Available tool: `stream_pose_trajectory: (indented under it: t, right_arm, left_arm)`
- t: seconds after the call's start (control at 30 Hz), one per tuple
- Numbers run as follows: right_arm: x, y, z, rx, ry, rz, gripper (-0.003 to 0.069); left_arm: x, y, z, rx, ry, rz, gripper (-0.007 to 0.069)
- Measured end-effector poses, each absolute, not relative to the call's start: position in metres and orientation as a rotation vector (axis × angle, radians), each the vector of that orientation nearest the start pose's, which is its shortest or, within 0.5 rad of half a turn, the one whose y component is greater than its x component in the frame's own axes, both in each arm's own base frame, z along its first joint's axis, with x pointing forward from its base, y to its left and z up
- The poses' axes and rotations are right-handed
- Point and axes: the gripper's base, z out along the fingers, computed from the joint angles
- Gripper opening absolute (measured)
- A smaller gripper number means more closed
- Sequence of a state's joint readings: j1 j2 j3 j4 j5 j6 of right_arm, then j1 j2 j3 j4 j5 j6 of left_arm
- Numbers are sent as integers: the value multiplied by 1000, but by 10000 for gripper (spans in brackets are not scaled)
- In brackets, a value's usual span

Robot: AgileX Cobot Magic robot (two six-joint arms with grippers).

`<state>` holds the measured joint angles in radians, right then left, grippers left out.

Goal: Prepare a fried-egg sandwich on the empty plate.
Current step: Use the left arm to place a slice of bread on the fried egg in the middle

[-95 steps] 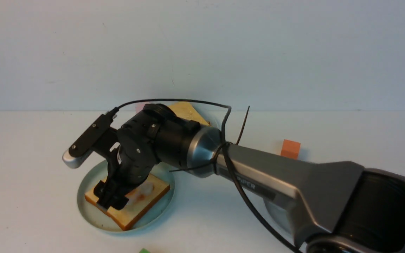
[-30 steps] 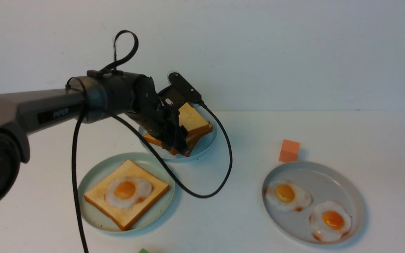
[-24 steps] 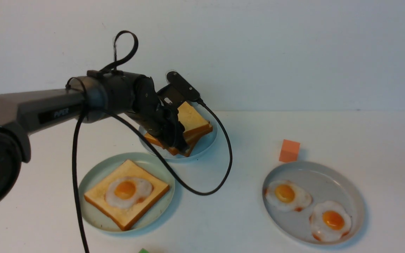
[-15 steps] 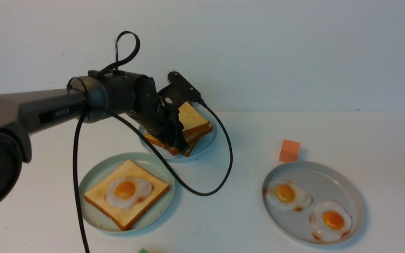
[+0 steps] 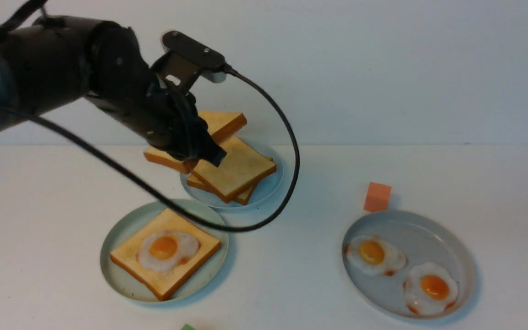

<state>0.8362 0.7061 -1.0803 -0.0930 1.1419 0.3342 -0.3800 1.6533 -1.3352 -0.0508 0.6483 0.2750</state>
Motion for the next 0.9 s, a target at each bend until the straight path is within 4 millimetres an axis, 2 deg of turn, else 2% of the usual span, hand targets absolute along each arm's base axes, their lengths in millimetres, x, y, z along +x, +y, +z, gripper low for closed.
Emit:
stream_pose_trajectory:
  t: [0.03, 0.13, 0.2, 0.3, 0.47, 0.73, 0.9]
  right_arm:
    - [70, 66, 411, -570, 2217, 510, 17]
    - [72, 68, 414, -592, 2163, 519, 18]
    - [72, 69, 415, -597, 2138, 525, 20]
    - [73, 69, 416, -600, 2126, 529, 22]
    - [72, 70, 417, -599, 2124, 535, 27]
    - [72, 70, 416, -601, 2130, 536, 32]
    - [72, 70, 416, -618, 2126, 526, 34]
  left_arm:
    - [338, -138, 291, 756, 2348, -101, 63]
    - [307, -125, 270, 744, 2412, -92, 63]
    - [293, -119, 254, 759, 2427, -79, 58]
    - [284, -117, 239, 773, 2419, -69, 57]
    - [283, -116, 232, 783, 2391, -54, 57]
    - [288, -118, 212, 808, 2450, -45, 57]
    - [288, -118, 211, 810, 2453, -44, 55]
